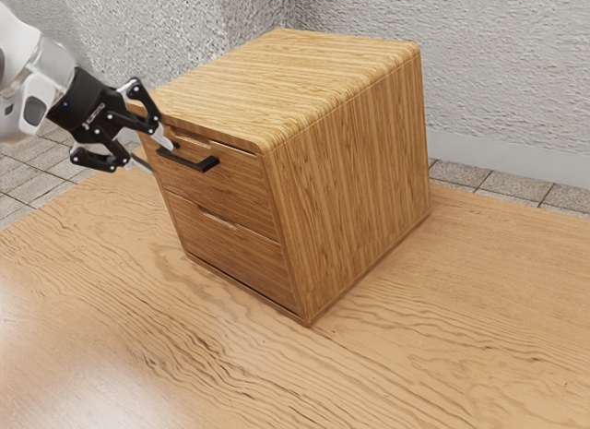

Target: Pull the drawer handle with one arm to open the drawer

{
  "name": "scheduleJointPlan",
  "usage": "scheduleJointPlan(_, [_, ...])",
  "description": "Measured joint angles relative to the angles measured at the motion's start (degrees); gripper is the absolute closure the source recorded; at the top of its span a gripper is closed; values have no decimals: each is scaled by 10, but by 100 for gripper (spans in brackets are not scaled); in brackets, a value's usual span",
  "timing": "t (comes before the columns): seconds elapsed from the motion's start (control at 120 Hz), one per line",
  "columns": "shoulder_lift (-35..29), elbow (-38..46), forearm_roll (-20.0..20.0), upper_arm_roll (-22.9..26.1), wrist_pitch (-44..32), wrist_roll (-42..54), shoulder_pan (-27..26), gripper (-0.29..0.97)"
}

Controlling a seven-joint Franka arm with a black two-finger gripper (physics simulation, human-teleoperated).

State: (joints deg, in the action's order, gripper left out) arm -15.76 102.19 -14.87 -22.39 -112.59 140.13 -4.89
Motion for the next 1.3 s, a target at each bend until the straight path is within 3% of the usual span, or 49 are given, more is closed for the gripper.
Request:
scheduleJointPlan(0.625, [49,-13,-58,-1,-3,-43,-2,45])
scheduleJointPlan(0.958, [64,-9,-64,-5,-4,-67,16,43])
scheduleJointPlan(1.158, [45,2,-60,-18,-4,-77,11,65])
scheduleJointPlan(1.3, [10,41,-61,-40,-6,-81,9,73])
